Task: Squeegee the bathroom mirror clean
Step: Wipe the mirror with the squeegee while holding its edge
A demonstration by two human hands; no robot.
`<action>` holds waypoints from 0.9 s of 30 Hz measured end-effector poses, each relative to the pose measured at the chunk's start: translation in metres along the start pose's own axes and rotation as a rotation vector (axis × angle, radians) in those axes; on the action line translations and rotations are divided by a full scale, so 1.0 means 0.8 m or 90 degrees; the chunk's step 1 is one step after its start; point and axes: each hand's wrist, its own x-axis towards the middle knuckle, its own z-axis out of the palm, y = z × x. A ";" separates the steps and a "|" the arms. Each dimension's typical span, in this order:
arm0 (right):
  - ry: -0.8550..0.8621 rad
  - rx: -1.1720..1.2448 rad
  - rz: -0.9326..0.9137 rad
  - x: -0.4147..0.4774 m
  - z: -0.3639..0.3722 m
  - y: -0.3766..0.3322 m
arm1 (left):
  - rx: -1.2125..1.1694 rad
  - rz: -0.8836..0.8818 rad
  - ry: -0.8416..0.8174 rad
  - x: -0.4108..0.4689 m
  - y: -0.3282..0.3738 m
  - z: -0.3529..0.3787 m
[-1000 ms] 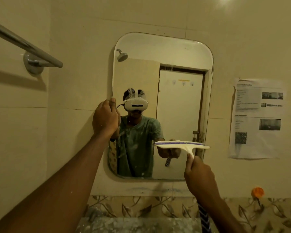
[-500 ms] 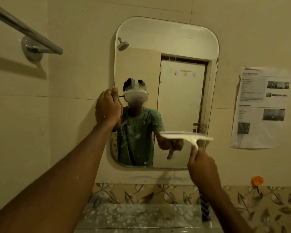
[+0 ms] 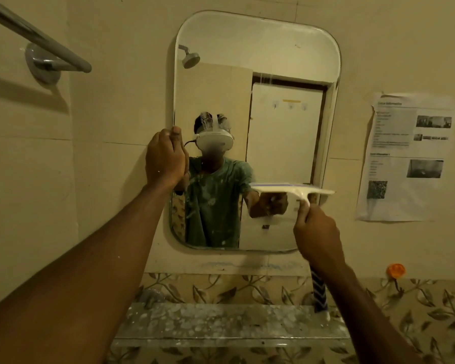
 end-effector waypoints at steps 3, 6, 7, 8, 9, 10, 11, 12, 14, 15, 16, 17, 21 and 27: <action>-0.049 -0.011 0.037 -0.061 0.033 0.034 | 0.005 0.006 0.000 0.001 -0.002 0.002; -0.093 -0.042 0.085 -0.108 0.055 0.052 | 0.002 0.004 -0.007 0.001 -0.002 0.001; -0.102 -0.056 0.093 -0.116 0.057 0.054 | 0.000 0.000 -0.012 0.000 -0.001 0.000; -0.109 -0.056 0.098 -0.118 0.056 0.054 | -0.003 -0.004 -0.017 0.000 0.000 -0.001; -0.115 -0.043 0.095 -0.116 0.051 0.052 | -0.008 -0.009 -0.020 -0.001 0.001 -0.002; -0.113 -0.024 0.086 -0.109 0.045 0.047 | -0.013 -0.016 -0.023 -0.001 0.001 -0.003; -0.097 -0.006 0.074 -0.098 0.036 0.040 | -0.017 -0.021 -0.025 -0.002 0.002 -0.005; -0.071 0.009 0.063 -0.083 0.027 0.035 | -0.020 -0.024 -0.027 -0.003 0.002 -0.005; -0.022 0.023 0.045 -0.047 0.012 0.024 | -0.026 -0.022 -0.031 -0.004 0.003 -0.007; -0.013 0.019 0.043 -0.034 0.008 0.021 | -0.027 -0.019 -0.032 -0.005 0.003 -0.007; -0.011 0.012 0.045 -0.028 0.008 0.021 | -0.026 -0.014 -0.031 -0.005 0.004 -0.008; -0.013 0.007 0.051 -0.028 0.011 0.023 | -0.022 -0.010 -0.030 -0.005 0.004 -0.008; -0.052 0.000 0.083 -0.082 0.040 0.052 | -0.013 0.000 -0.027 -0.005 0.003 -0.007; -0.128 -0.046 0.115 -0.142 0.066 0.081 | -0.006 -0.005 -0.032 -0.005 0.004 -0.008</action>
